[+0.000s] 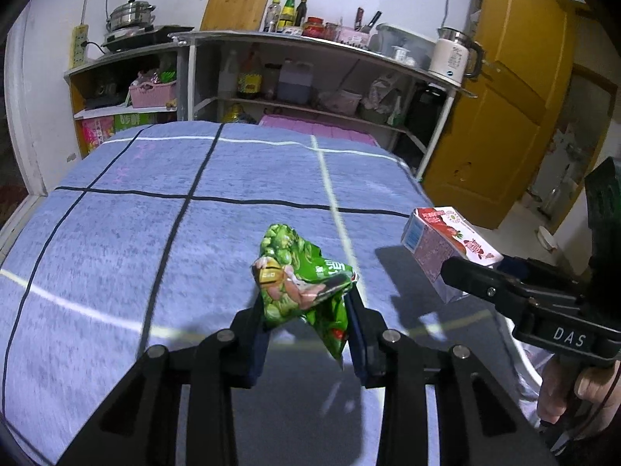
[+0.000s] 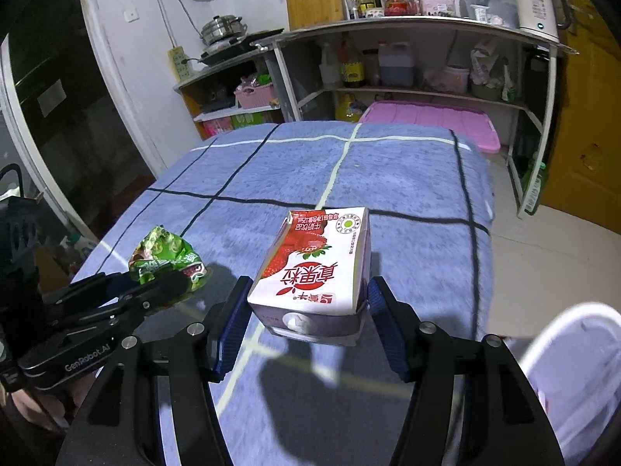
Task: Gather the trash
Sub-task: 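Carry the green chip bag and juice carton over the bin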
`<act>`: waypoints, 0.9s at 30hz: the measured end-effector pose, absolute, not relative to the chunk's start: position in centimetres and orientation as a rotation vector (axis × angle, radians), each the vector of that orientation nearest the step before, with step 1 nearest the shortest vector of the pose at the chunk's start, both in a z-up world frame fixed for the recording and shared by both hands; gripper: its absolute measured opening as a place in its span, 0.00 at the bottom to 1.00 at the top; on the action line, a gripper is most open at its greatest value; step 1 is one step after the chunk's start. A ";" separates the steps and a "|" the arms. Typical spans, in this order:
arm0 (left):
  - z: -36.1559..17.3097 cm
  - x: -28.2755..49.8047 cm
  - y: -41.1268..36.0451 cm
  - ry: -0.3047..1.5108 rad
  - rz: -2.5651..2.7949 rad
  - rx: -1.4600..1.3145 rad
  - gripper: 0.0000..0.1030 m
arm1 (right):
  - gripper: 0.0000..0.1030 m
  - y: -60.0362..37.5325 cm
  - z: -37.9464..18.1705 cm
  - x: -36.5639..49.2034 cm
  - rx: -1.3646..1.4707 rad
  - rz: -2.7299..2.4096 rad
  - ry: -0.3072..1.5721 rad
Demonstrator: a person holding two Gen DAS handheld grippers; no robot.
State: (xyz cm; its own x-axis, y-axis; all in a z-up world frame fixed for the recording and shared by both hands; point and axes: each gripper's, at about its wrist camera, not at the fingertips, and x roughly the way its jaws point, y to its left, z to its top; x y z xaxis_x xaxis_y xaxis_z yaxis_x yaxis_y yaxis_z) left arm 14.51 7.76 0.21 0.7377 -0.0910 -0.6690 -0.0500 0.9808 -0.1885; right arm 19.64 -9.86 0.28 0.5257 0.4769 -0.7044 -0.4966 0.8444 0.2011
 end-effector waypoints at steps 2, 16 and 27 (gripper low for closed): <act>0.6 13.6 6.8 0.734 -0.030 -0.193 0.36 | 0.59 -10.9 0.6 18.6 -0.014 0.579 0.829; 3.1 8.7 0.3 0.690 -0.129 -0.171 0.36 | 0.59 -17.5 2.9 11.6 0.041 0.545 0.776; 3.4 7.5 -3.3 0.689 -0.197 -0.159 0.36 | 0.59 -21.7 3.4 8.9 0.080 0.492 0.757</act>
State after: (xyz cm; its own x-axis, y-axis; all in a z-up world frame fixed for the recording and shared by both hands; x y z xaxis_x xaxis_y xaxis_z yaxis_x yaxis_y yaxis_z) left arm 7.54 -3.27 3.42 0.7546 -0.2319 -0.6139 0.1275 0.9695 -0.2095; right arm 8.86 -21.71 3.37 0.6192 0.4558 -0.6394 -0.3995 0.8839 0.2432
